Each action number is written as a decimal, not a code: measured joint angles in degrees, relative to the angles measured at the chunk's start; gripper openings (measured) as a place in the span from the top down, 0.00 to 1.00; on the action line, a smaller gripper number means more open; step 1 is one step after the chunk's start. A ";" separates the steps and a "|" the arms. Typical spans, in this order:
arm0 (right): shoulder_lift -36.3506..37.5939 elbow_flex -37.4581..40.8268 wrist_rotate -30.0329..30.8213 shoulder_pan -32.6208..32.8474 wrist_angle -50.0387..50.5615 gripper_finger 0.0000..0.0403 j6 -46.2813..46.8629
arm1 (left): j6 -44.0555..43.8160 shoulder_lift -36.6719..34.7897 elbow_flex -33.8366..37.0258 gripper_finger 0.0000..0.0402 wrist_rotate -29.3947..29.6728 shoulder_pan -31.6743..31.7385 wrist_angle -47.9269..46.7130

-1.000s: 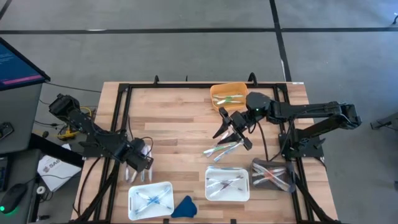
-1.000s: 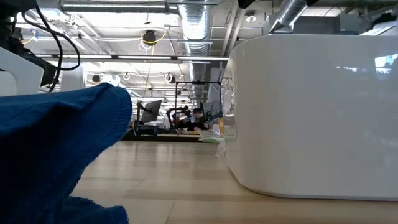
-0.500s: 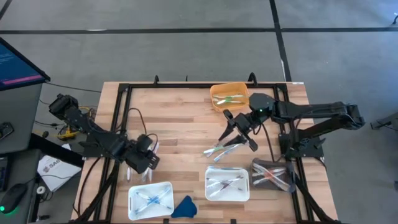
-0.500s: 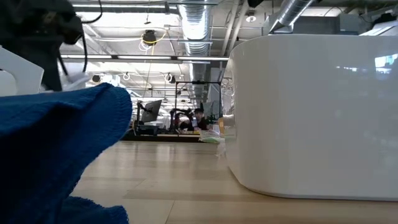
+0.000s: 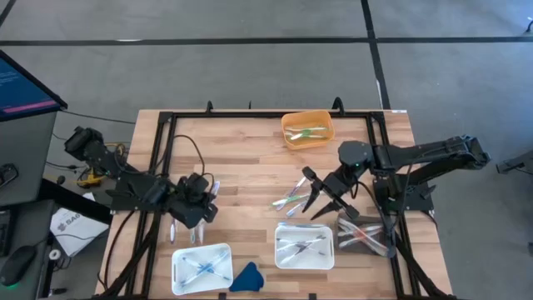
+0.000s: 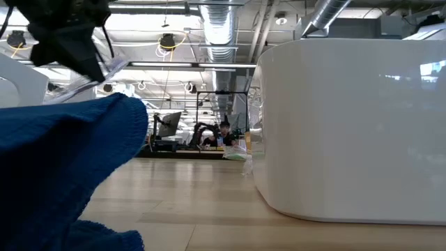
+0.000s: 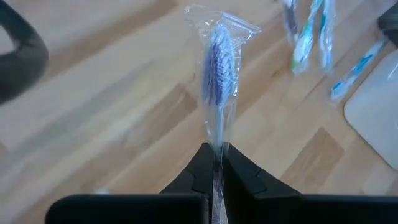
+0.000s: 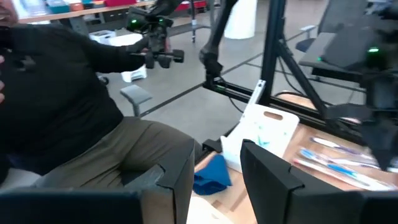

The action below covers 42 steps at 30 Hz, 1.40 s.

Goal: Pick & Place Toothbrushes
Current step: Put the violet toothbrush into the right white bin

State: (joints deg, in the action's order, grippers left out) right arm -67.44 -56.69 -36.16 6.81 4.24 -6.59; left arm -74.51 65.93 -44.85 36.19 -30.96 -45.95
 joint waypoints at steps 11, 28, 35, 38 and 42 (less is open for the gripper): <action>0.00 0.00 0.04 3.82 0.08 0.69 0.19 | 20.38 0.00 -7.44 0.99 5.47 5.05 5.36; -1.26 -0.04 0.17 8.54 -5.05 0.69 0.19 | 54.31 0.00 -8.64 0.99 4.39 6.28 40.22; -4.48 -0.04 0.17 8.96 -9.51 0.69 0.17 | 64.95 1.46 -8.70 0.99 1.33 4.38 52.18; -5.98 -0.04 0.17 8.92 -12.28 0.69 0.17 | 70.02 3.54 -8.66 0.99 0.23 2.69 57.69; -8.48 -0.04 0.18 8.85 -17.60 0.69 0.21 | 75.31 7.16 -8.67 0.99 -5.46 1.02 66.00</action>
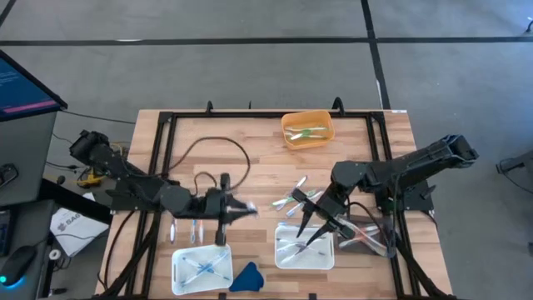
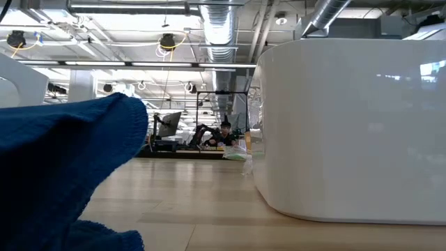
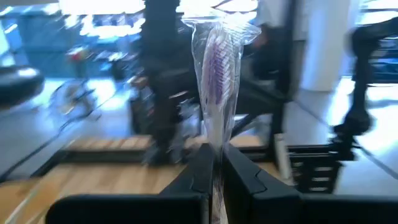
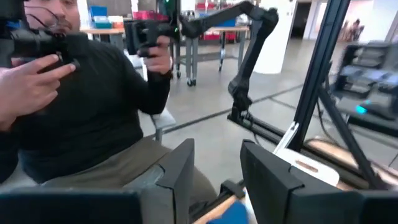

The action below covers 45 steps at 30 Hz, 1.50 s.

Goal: Pick & Place Toothbrushes
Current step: Put the violet toothbrush into the right white bin

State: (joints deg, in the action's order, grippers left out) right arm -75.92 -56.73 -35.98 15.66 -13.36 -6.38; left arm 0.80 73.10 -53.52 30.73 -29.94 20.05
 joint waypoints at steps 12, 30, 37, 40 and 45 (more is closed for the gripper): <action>-5.15 0.05 0.14 0.35 -10.38 0.69 1.47 | 12.49 4.59 0.00 0.99 -22.31 -4.39 16.99; -11.56 -2.21 5.42 0.07 -13.07 0.69 3.42 | 10.88 9.94 0.04 0.99 -25.69 2.07 19.92; -11.56 -2.16 5.99 -0.09 -12.11 0.69 3.44 | 7.52 11.09 0.04 0.99 -32.72 5.07 20.87; -11.56 -2.16 6.21 -0.12 -12.03 0.69 3.44 | 7.28 11.09 0.13 0.99 -33.28 5.49 20.88; -11.56 -2.16 10.59 -0.60 -11.33 0.69 3.44 | 7.25 11.11 0.81 0.99 -35.17 5.75 21.31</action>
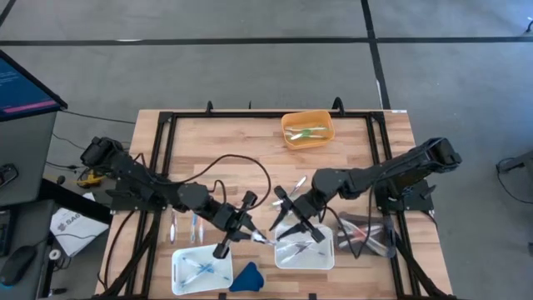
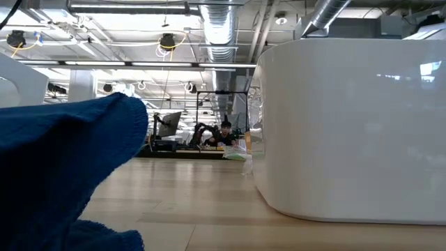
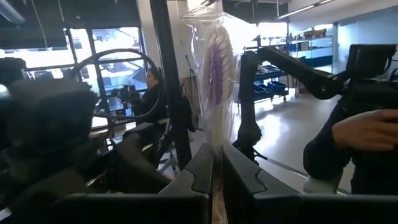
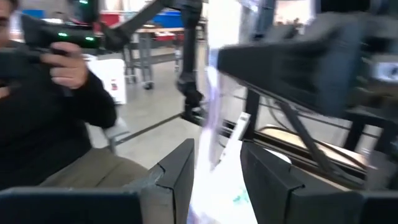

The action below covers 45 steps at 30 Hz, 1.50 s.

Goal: Pick & Place Toothbrushes
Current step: Put the violet toothbrush into the right white bin

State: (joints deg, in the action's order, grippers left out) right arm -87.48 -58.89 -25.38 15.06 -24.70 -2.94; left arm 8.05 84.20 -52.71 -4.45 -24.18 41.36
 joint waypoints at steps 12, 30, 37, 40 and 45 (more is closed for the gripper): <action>0.00 0.02 2.97 0.36 0.90 0.69 0.00 | 1.57 0.66 0.00 0.99 -2.51 0.70 0.02; 0.00 0.02 4.77 0.36 0.86 0.36 4.07 | 1.95 0.66 0.00 0.99 -0.57 1.48 0.05; 0.00 0.02 4.76 0.36 0.86 0.35 4.07 | 2.32 1.03 0.00 0.99 3.23 1.77 0.83; 0.00 0.02 4.76 0.36 0.88 0.35 4.07 | 2.39 1.03 0.00 0.99 7.51 1.77 1.03; 0.00 0.02 4.78 0.36 1.50 0.35 4.38 | 2.42 1.03 0.00 0.99 8.46 1.77 1.05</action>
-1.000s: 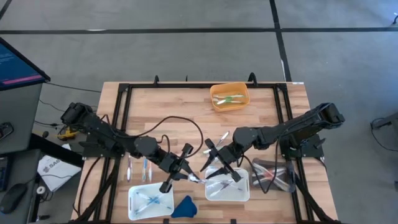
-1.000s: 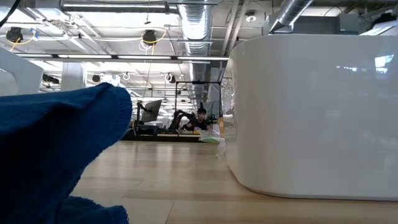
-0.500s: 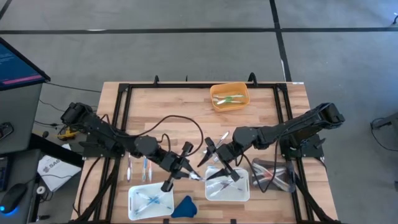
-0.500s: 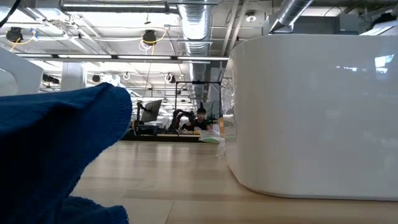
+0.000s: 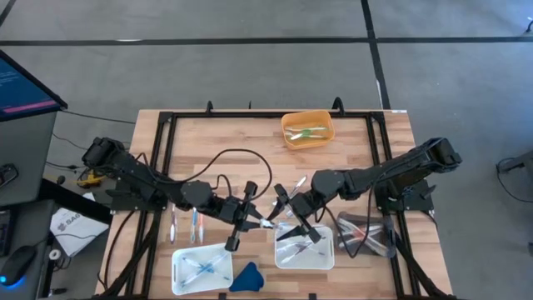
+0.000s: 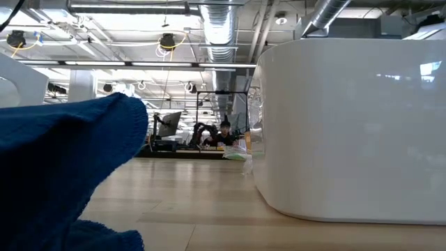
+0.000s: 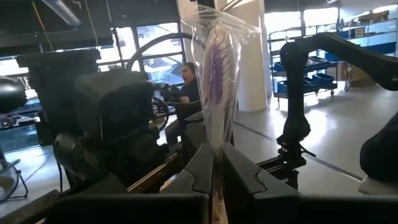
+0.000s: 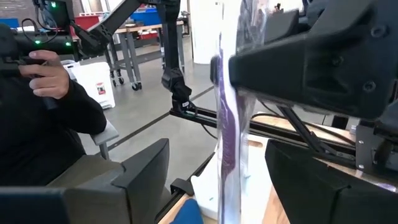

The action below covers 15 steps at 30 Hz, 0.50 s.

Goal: Pick & Place Toothbrushes
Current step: Put the violet toothbrush into the right white bin

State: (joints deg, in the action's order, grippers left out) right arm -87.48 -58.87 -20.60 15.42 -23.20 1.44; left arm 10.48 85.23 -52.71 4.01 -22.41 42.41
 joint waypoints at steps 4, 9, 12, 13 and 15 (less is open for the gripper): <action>0.00 0.00 1.11 0.00 0.72 0.37 0.10 | 0.00 0.00 0.00 0.99 -0.04 0.00 0.00; 0.00 0.00 2.65 -0.01 2.10 0.45 0.13 | -0.01 0.00 0.00 0.99 -0.09 0.00 -0.22; 0.00 0.00 2.69 -0.02 2.66 0.52 0.55 | -0.14 0.00 0.00 0.99 -0.11 0.00 -0.48; 0.00 0.00 2.67 0.00 2.70 0.55 0.58 | -0.18 0.00 0.00 0.99 -0.13 0.00 -0.56; 0.00 0.00 2.69 0.00 2.75 0.61 0.58 | -0.19 0.00 0.00 0.99 -0.15 0.00 -0.75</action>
State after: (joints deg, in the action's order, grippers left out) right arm -87.48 -58.87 -17.91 15.42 -20.45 2.02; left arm 10.28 85.23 -52.71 3.86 -22.41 41.67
